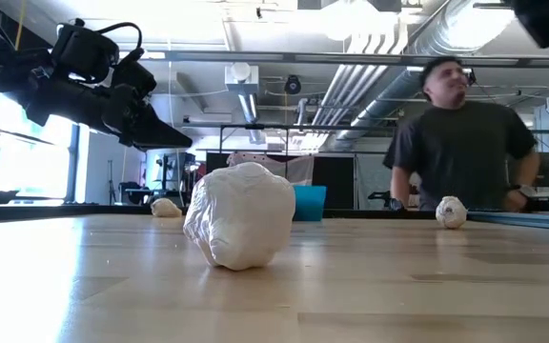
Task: Sort produce into baskets
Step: Put the garlic into the red bin
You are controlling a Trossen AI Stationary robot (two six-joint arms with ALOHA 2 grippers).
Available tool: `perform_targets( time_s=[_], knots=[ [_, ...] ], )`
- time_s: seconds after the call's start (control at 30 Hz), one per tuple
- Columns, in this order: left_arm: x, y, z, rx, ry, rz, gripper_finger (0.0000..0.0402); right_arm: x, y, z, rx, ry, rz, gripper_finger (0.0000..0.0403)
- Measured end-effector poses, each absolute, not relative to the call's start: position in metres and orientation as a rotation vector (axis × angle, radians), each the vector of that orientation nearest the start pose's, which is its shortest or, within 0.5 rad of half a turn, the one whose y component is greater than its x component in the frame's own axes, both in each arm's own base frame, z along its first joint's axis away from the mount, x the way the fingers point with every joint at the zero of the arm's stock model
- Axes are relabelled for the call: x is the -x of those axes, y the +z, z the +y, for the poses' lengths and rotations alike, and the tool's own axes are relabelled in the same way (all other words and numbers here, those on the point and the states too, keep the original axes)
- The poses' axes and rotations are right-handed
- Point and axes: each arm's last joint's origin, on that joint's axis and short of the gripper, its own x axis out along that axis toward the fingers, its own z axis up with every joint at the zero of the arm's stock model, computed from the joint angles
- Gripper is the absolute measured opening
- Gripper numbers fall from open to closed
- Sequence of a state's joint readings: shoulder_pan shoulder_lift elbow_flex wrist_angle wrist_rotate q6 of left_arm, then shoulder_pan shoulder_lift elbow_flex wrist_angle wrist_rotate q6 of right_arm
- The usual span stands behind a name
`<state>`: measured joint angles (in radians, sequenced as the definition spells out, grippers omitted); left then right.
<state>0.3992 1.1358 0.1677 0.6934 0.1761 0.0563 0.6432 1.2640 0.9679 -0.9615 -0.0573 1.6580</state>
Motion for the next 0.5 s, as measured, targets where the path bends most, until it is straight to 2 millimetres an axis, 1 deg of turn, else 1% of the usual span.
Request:
perform_targets(
  time_s=[0.2,0.5],
  knots=[
    [-0.177,0.15,0.069,0.02,0.214,0.263,0.0014,-0.16,0.243,0.152,-1.04,-0.628,1.377,0.0124],
    [-0.177,0.15,0.069,0.02,0.215,0.263,0.0014,-0.155,0.221,0.176,-0.992,-0.759,1.425,0.0124]
  ],
)
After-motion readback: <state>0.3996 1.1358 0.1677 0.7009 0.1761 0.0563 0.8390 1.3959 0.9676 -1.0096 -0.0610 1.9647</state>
